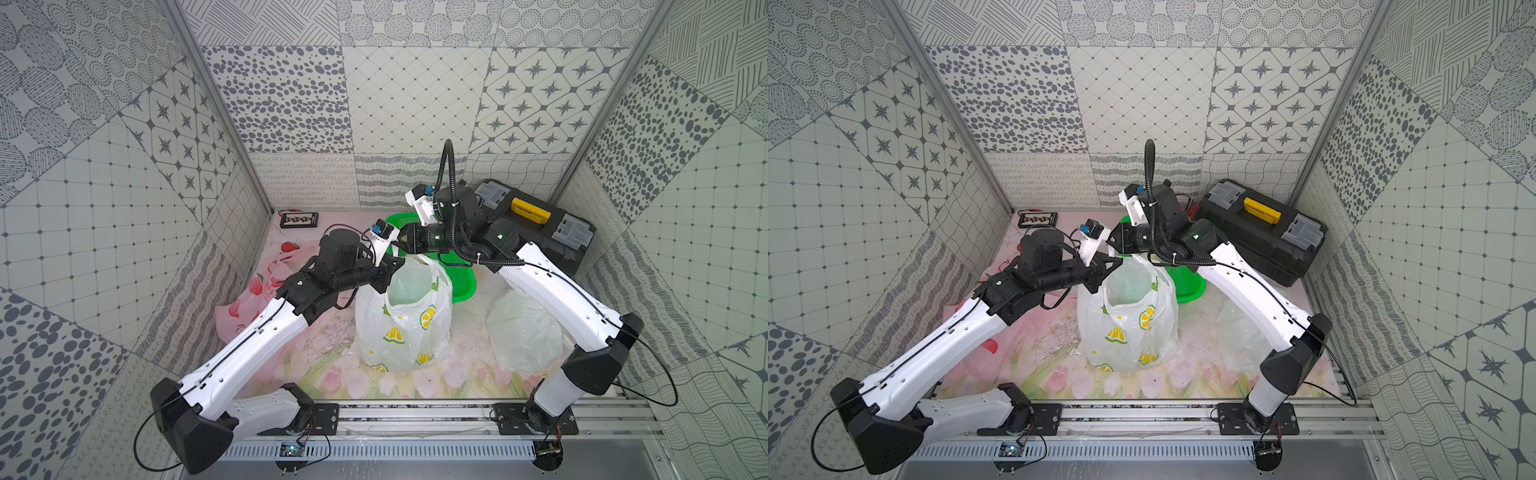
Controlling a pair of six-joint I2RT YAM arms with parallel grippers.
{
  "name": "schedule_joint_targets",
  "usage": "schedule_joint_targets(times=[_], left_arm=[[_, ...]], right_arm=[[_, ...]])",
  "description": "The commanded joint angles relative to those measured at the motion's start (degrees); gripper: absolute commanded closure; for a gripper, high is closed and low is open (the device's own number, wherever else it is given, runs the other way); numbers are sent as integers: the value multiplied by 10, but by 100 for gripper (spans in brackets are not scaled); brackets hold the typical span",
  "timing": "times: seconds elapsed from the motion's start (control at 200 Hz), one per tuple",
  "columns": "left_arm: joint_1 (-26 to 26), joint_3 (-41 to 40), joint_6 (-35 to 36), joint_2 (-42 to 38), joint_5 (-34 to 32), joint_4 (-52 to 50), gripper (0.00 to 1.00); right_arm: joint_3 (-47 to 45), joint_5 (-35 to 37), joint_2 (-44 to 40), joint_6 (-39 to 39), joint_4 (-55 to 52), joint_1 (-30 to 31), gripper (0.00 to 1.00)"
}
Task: Place the pears into plastic bags & tie knots
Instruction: Tie the plastic bag at the center of the board.
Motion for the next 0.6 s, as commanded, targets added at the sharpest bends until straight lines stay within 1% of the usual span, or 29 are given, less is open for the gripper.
schedule_joint_targets(times=[0.0, 0.055, 0.135, 0.18, 0.275, 0.34, 0.425, 0.505, 0.53, 0.55, 0.595], left_arm=[[1, -2, 25, -12, -5, 9, 100], [1, 1, 25, -18, -14, -6, 100], [1, 4, 22, -34, -46, -41, 88], [1, 7, 19, -47, -73, -62, 81], [1, 9, 2, -76, -133, -118, 70], [0, 5, -15, -97, -145, -134, 62], [1, 3, -30, -127, -145, -154, 51], [5, -14, -31, -170, -179, -164, 33], [8, -21, -30, -183, -182, -162, 24], [12, -26, -27, -192, -176, -160, 20], [20, -37, -9, -207, -144, -147, 15]], right_arm=[[-8, -9, -4, 9, 49, -3, 86], [-13, -16, -12, 6, 62, -3, 91], [-23, -29, -26, 4, 89, -3, 96], [-31, -38, -36, 5, 105, -2, 97], [-39, -60, -49, 12, 127, -3, 97], [-47, -78, -56, 17, 147, -2, 97], [-54, -90, -60, 21, 160, -1, 96], [-56, -97, -64, 16, 162, -1, 97], [-57, -100, -65, 13, 164, -1, 97], [-58, -103, -66, 13, 166, -1, 97], [-59, -107, -67, 10, 169, -1, 97]])
